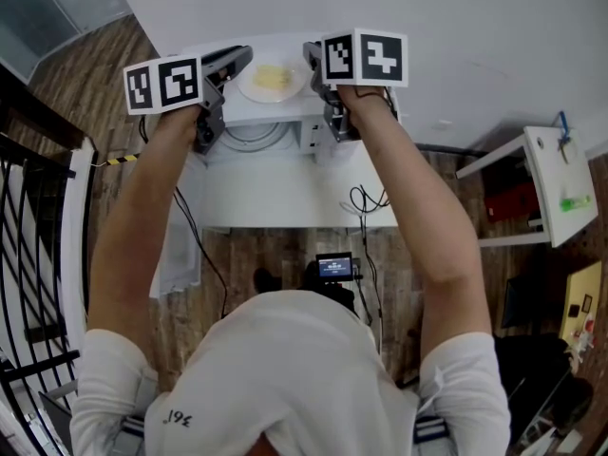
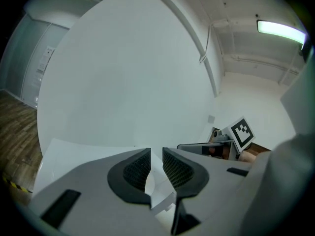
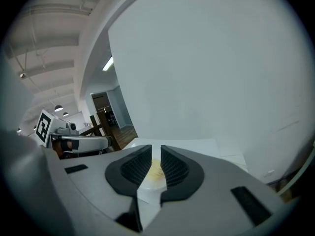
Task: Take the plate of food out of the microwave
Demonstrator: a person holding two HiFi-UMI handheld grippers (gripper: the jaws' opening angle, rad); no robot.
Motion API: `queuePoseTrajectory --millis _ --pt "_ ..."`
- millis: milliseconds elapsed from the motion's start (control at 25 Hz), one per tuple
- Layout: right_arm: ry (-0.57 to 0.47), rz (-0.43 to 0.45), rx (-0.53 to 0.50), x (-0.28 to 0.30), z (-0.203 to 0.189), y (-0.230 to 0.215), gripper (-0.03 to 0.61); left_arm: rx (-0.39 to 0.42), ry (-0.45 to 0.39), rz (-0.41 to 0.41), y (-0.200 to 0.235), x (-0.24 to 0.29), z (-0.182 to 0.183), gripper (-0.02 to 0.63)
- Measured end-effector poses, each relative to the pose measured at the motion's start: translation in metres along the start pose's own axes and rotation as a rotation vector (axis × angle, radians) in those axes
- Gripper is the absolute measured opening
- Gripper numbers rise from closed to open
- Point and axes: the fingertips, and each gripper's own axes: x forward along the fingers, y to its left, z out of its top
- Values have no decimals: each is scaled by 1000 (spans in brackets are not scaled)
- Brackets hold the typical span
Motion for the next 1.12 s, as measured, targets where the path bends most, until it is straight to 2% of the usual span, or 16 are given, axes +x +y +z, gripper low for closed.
queuePoseTrajectory --millis 280,520,600,880,1120 --pt "-26 81 21 -37 -3 20 58 66 -29 -15 -34 -27 -7 80" --pt "-67 111 68 -60 -16 22 58 85 -40 -36 -49 -46 -34 80" --pt "-75 117 88 -66 -26 24 30 77 -49 -34 -51 -52 -45 80" --pt "-138 126 149 -88 -50 26 3 39 -85 -25 -63 -74 -75 80" --pt "-158 113 115 -100 -70 28 3 12 -92 -13 -71 -88 -102 80"
